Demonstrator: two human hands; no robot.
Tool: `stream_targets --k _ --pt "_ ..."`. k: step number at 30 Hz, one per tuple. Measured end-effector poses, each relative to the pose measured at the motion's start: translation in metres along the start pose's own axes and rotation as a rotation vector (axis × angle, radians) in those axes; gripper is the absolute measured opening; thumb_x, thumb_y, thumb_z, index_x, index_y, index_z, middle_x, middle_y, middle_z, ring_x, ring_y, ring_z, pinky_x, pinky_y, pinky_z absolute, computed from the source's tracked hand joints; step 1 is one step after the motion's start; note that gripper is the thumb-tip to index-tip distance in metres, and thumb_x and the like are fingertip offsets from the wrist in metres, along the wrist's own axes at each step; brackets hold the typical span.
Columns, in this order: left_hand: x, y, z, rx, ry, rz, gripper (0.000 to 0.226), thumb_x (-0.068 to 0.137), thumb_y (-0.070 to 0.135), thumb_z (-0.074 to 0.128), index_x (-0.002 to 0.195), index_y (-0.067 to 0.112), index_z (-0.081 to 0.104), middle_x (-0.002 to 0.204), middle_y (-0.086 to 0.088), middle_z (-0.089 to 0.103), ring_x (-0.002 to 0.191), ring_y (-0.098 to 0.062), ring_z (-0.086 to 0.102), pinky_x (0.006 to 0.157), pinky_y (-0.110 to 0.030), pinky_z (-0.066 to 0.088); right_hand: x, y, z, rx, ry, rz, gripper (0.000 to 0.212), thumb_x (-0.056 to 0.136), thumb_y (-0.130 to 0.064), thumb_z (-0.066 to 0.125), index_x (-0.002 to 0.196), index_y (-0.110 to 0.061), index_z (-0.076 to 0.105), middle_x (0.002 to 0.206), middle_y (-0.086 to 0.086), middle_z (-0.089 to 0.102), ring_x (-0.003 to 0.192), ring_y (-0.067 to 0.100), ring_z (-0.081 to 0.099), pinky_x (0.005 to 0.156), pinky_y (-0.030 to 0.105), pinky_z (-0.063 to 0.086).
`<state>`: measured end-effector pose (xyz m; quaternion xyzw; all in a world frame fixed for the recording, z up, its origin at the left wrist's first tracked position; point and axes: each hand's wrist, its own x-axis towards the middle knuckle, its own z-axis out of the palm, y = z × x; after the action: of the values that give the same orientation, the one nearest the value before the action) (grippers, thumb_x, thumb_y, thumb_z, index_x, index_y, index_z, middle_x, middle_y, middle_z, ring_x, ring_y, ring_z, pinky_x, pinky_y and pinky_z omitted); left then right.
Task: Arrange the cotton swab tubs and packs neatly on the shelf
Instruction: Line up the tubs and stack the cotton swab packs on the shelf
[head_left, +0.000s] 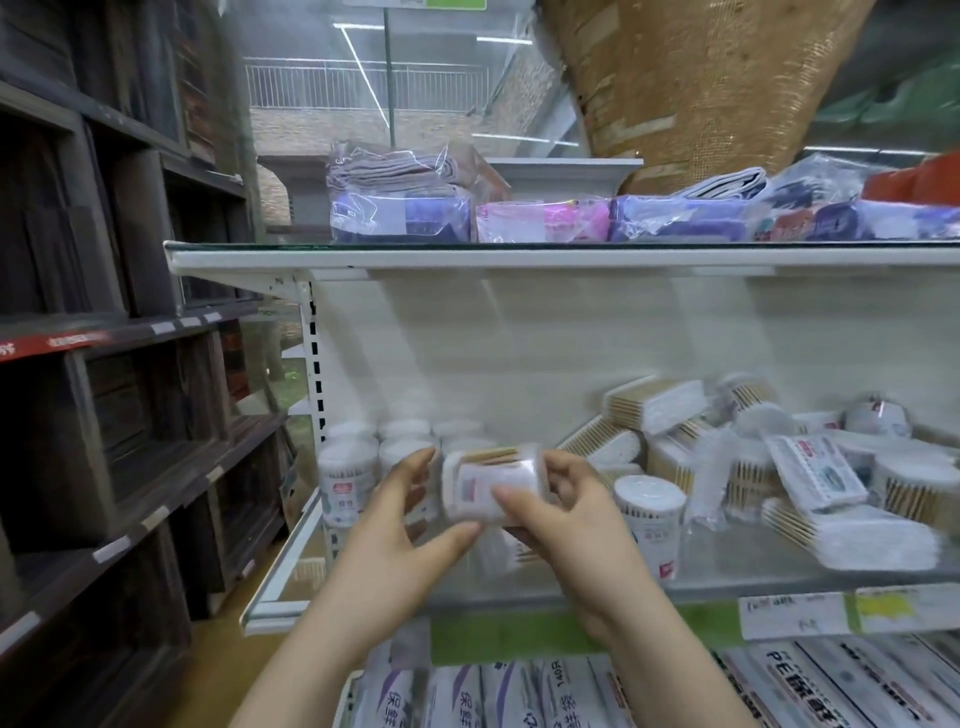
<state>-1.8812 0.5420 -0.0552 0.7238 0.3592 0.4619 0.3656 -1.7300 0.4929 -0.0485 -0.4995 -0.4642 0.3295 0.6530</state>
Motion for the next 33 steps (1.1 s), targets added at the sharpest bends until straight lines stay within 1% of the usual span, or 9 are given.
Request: stream_targets --k 2,4,8,15,18,21,24,29,33 --pt "0.001 0.009 -0.001 -0.235 -0.082 -0.072 0.068 0.074 0.026 0.077 0.134 0.025 0.045 0.129 0.005 0.058 0.115 -0.008 0.058 0.098 -0.029 0.048 0.000 -0.003 -0.001 0.473 -0.066 0.135 0.051 0.073 -0.011 0.072 0.118 -0.002 0.051 0.114 0.019 0.066 0.102 0.030 0.067 0.090 0.042 0.054" --pt "0.001 0.014 0.002 -0.471 -0.130 -0.107 0.064 0.070 0.027 0.077 0.129 0.017 0.052 0.119 -0.003 0.068 0.110 -0.014 0.064 0.093 -0.031 0.053 -0.003 -0.005 -0.003 0.665 -0.136 0.230 0.055 0.073 -0.015 0.067 0.123 0.004 0.051 0.116 0.025 0.065 0.105 0.033 0.065 0.088 0.042 0.055" --pt "-0.005 0.022 0.010 -0.675 -0.077 -0.096 0.061 0.063 0.024 0.071 0.122 0.014 0.058 0.108 -0.002 0.072 0.102 -0.015 0.068 0.081 -0.024 0.056 -0.016 -0.006 -0.008 0.562 -0.222 0.313 0.042 0.070 -0.037 0.063 0.099 -0.008 0.071 0.102 0.020 0.071 0.087 0.027 0.069 0.072 0.032 0.057" --pt "-0.007 0.028 0.023 -0.669 -0.057 -0.077 0.059 0.063 0.038 0.072 0.116 0.014 0.062 0.111 -0.010 0.070 0.102 -0.023 0.068 0.081 -0.030 0.054 -0.030 -0.011 -0.012 0.460 -0.288 0.373 0.062 0.071 -0.058 0.052 0.098 -0.006 0.070 0.083 0.017 0.070 0.059 0.017 0.061 0.056 0.025 0.046" --pt "-0.010 0.027 0.030 -0.640 -0.090 -0.059 0.055 0.071 0.028 0.079 0.121 0.018 0.058 0.112 -0.007 0.071 0.104 -0.024 0.066 0.085 -0.034 0.054 -0.035 -0.010 -0.010 0.544 -0.337 0.449 0.065 0.076 -0.064 0.044 0.090 -0.007 0.074 0.074 0.014 0.068 0.055 0.016 0.057 0.052 0.023 0.044" --pt "-0.021 0.024 0.035 -0.552 -0.162 -0.028 0.081 0.064 0.012 0.077 0.133 0.035 0.043 0.118 0.004 0.068 0.108 -0.018 0.065 0.095 -0.037 0.051 -0.040 -0.007 -0.010 0.613 -0.367 0.511 0.073 0.079 -0.071 0.036 0.093 -0.009 0.073 0.069 0.009 0.065 0.054 0.015 0.056 0.051 0.023 0.043" --pt "-0.031 0.022 0.040 -0.553 -0.179 -0.004 0.098 0.059 0.006 0.078 0.134 0.050 0.032 0.117 0.017 0.067 0.106 -0.011 0.066 0.087 -0.023 0.053 -0.043 -0.001 -0.013 0.634 -0.387 0.533 0.078 0.078 -0.076 0.032 0.086 -0.009 0.071 0.068 0.005 0.062 0.053 0.014 0.056 0.054 0.025 0.040" --pt "-0.035 0.026 0.047 -0.474 -0.080 0.049 0.105 0.043 0.025 0.088 0.126 0.062 0.034 0.116 0.025 0.064 0.101 -0.002 0.066 0.081 -0.019 0.052 -0.045 0.001 -0.015 0.607 -0.379 0.518 0.076 0.077 -0.075 0.030 0.084 -0.015 0.076 0.077 0.004 0.063 0.056 0.013 0.055 0.058 0.026 0.034" --pt "-0.037 0.032 0.051 -0.415 0.000 0.055 0.100 0.043 0.023 0.089 0.123 0.058 0.039 0.112 0.016 0.065 0.094 0.001 0.067 0.072 -0.013 0.052 -0.048 0.000 -0.014 0.641 -0.345 0.462 0.068 0.075 -0.069 0.035 0.098 -0.021 0.076 0.085 0.005 0.070 0.069 0.014 0.061 0.066 0.027 0.042"
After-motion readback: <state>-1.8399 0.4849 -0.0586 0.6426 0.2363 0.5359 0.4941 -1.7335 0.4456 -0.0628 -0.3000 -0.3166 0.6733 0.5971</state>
